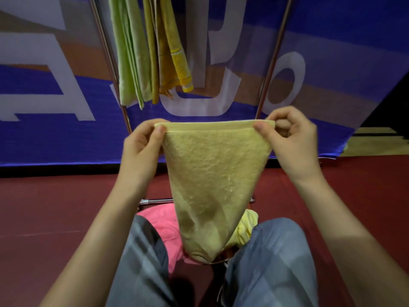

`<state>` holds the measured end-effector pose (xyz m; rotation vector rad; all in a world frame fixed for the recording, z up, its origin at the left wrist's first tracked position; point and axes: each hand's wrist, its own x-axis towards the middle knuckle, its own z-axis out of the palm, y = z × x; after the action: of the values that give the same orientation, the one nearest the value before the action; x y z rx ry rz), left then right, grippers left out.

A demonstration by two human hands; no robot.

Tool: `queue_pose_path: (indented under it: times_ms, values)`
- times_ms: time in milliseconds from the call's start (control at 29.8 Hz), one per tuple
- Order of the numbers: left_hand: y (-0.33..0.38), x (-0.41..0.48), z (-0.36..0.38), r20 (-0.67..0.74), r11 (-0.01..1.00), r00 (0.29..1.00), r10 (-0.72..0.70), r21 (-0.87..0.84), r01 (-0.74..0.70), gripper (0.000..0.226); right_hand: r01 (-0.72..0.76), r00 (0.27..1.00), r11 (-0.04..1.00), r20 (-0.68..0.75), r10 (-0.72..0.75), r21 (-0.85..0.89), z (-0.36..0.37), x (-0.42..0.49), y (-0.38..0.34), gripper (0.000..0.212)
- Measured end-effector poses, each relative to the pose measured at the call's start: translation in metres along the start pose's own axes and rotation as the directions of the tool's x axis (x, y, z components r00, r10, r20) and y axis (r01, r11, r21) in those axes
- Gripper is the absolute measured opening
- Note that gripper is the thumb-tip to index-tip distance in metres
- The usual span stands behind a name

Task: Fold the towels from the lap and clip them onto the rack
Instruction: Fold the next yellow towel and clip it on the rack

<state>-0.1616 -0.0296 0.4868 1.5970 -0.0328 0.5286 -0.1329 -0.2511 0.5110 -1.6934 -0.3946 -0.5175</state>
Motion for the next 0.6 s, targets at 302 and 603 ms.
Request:
queue_pose_path:
  times_ms: [302,603]
  values:
    - [-0.017,-0.022,0.01,-0.053,0.984,0.987,-0.154,-0.096,0.149,0.017,-0.181,0.979,0.981,-0.077,0.186,0.067,0.012,-0.02,0.026,0.025]
    - [-0.028,-0.058,0.044,-0.077,0.973,0.979,-0.191,-0.143,0.179,0.017,-0.406,0.911,0.897,-0.004,0.413,0.172,0.046,-0.055,0.033,0.023]
